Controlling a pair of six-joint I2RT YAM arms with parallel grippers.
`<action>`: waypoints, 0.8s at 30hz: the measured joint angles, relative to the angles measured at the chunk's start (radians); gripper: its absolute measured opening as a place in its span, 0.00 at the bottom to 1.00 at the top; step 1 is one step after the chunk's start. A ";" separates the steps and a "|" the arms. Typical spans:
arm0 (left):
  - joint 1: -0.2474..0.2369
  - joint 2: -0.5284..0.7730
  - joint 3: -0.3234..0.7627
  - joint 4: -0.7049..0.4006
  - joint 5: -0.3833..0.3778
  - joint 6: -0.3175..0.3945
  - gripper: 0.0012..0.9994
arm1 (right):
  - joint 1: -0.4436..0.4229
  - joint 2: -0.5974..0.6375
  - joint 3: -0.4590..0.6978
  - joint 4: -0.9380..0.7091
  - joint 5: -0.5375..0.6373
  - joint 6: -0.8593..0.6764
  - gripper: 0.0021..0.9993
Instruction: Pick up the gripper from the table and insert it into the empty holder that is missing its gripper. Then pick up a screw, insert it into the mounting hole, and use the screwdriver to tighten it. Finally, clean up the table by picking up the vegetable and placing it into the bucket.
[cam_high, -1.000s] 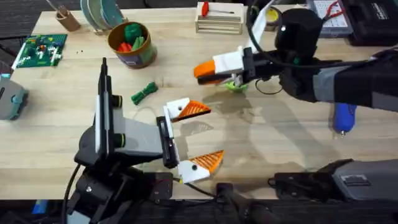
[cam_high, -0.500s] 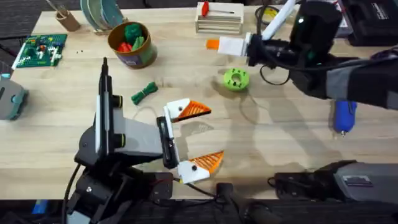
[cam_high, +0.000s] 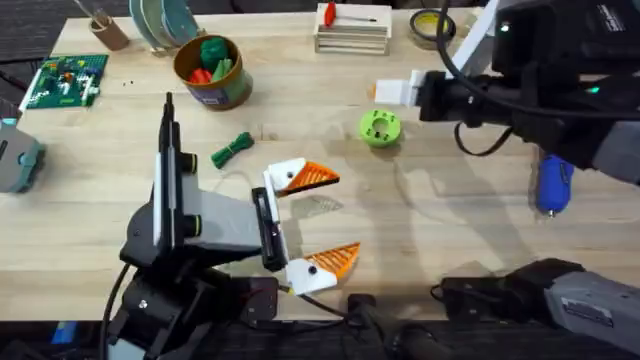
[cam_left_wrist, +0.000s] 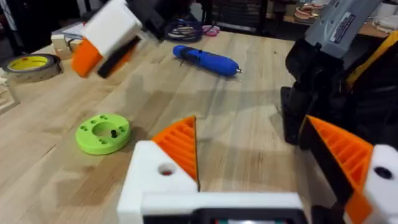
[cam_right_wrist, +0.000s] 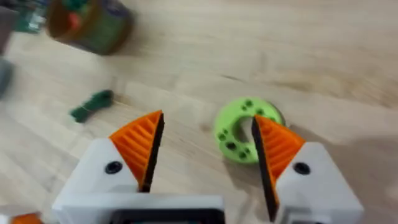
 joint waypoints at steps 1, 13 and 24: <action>0.000 0.000 0.000 0.000 0.000 0.000 0.99 | 0.011 -0.003 0.016 -0.054 0.034 -0.010 0.82; 0.000 0.000 0.000 0.000 0.000 0.000 0.99 | 0.224 -0.003 0.076 -0.161 0.346 -0.053 0.82; 0.000 0.000 0.000 0.000 0.000 0.000 0.99 | 0.254 0.059 0.076 -0.222 0.412 -0.024 0.82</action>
